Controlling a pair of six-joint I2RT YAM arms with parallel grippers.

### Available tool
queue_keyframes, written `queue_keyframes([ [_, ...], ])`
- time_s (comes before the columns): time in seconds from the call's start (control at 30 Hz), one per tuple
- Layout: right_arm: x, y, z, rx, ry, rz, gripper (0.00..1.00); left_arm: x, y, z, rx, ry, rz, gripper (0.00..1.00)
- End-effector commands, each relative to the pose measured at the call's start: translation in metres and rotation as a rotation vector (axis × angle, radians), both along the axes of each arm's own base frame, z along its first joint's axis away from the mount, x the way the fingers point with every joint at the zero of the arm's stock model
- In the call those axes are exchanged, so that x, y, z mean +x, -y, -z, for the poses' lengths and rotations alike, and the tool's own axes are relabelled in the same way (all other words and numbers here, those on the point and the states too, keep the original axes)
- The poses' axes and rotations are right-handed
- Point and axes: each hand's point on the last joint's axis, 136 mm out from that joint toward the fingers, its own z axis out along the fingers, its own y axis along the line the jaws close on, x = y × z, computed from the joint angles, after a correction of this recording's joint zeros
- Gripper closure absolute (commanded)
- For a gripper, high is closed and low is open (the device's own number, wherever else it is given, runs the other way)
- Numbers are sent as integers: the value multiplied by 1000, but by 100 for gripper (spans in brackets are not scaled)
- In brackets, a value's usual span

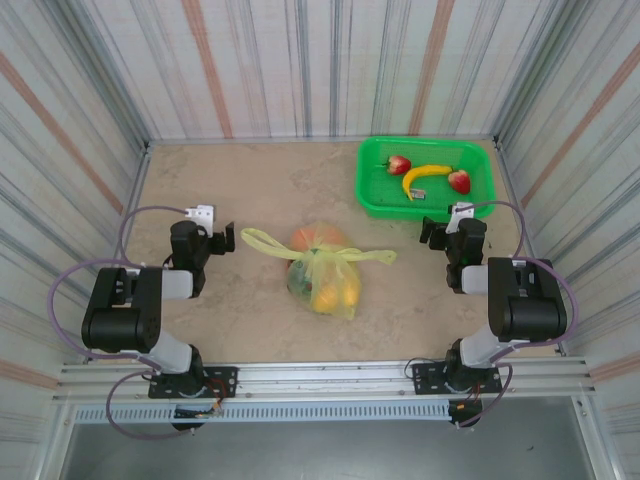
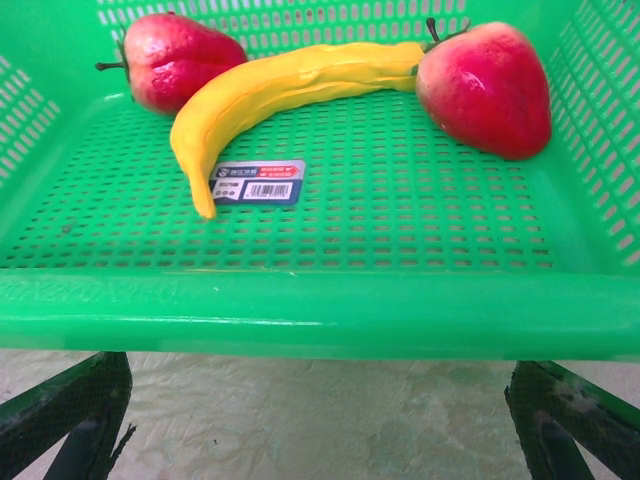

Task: Place the fake fruits into the plastic bag and tie a complex knot

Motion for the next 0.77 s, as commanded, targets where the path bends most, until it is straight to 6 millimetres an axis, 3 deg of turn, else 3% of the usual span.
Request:
queue_keyframes([
  [0.0, -2, 2, -3, -11, 9, 0, 1, 1, 0, -7, 10, 25, -5, 1],
  [0.73, -2, 1, -2, -10, 8, 0, 1, 1, 0, -7, 8, 25, -4, 1],
])
